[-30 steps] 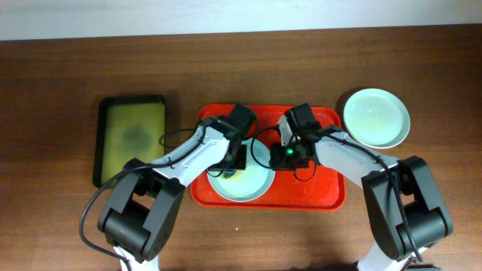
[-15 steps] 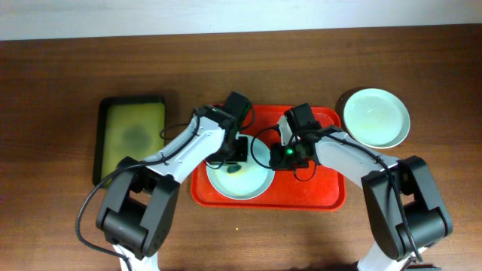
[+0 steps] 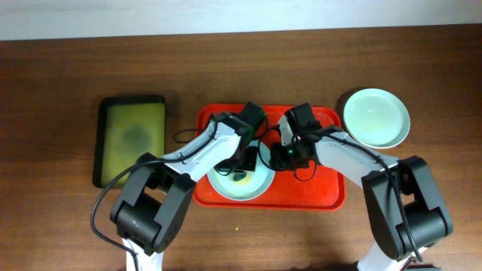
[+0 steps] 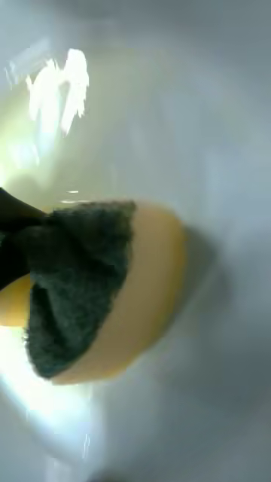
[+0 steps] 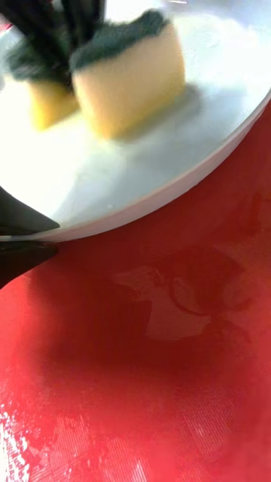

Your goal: Clean dirty plates on tray and stack at the side

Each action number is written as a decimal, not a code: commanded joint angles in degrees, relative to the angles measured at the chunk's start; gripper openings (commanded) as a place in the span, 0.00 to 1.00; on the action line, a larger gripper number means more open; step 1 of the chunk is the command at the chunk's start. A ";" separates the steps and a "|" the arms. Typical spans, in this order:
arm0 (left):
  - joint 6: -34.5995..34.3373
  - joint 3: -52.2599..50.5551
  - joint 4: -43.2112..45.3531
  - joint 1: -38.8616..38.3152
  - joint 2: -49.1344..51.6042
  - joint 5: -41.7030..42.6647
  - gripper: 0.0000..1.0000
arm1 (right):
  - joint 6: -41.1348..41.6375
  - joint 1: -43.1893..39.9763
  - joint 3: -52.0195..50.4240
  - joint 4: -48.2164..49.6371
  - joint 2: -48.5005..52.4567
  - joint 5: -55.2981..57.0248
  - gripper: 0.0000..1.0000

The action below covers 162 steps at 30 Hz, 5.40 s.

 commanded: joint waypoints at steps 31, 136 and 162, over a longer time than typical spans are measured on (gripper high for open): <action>-0.92 3.87 0.83 42.23 -10.86 -9.46 0.00 | -7.61 15.23 36.46 -35.52 -6.10 49.77 0.04; 2.10 8.83 -4.61 44.11 -22.12 4.52 1.00 | -16.68 -49.31 38.16 -55.34 -25.14 -0.35 0.95; 2.10 8.83 -4.61 44.11 -22.12 4.52 0.99 | -16.50 -44.61 12.76 -47.43 -52.63 0.87 0.98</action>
